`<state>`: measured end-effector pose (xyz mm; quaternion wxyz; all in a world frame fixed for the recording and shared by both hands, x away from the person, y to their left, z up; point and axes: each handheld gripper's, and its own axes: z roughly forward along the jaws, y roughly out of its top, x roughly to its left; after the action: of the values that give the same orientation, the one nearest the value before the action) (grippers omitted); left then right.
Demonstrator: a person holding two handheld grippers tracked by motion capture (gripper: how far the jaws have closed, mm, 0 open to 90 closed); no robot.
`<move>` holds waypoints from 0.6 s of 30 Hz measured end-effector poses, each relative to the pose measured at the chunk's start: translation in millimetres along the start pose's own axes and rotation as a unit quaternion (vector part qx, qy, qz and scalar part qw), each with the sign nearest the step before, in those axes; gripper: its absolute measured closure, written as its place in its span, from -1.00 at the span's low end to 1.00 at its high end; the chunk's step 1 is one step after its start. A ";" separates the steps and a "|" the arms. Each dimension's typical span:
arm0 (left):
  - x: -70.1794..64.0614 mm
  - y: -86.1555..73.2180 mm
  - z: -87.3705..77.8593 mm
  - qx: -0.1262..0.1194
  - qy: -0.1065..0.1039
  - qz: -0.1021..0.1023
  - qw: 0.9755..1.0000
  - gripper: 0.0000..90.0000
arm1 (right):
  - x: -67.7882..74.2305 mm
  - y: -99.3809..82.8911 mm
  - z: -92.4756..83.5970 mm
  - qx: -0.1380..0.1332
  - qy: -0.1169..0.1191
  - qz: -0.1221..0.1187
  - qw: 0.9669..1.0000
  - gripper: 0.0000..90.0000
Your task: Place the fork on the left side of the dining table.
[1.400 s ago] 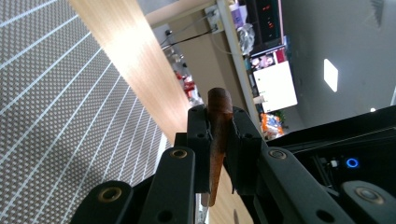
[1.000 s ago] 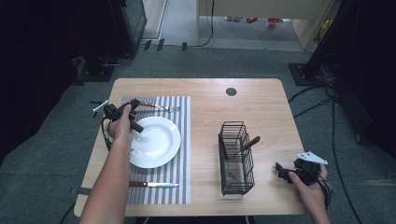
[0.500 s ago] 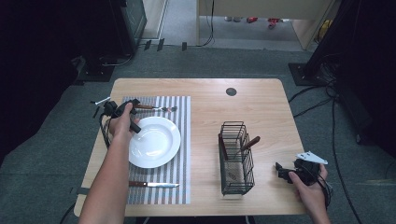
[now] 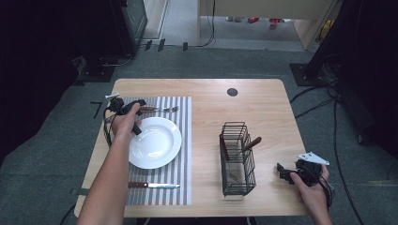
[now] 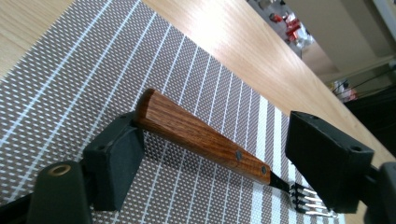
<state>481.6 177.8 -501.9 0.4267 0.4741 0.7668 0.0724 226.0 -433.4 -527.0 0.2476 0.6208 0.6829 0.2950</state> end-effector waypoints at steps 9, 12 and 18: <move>-2.5 2.1 -1.0 0.013 0.004 0.004 1.000 -0.59 | -0.1 0.0 0.0 0.000 0.000 0.000 1.000 -1.00; -3.9 2.5 -2.3 0.018 0.007 0.007 1.000 -0.64 | -0.1 0.0 0.0 0.000 0.000 0.000 1.000 -1.00; -9.0 3.0 -4.7 0.019 0.017 0.014 1.000 -0.66 | -0.1 0.0 0.0 0.000 0.000 0.000 1.000 -1.00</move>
<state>481.8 173.6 -492.1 0.4040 0.4914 0.7682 0.0719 226.0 -433.5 -526.9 0.2473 0.6208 0.6829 0.2953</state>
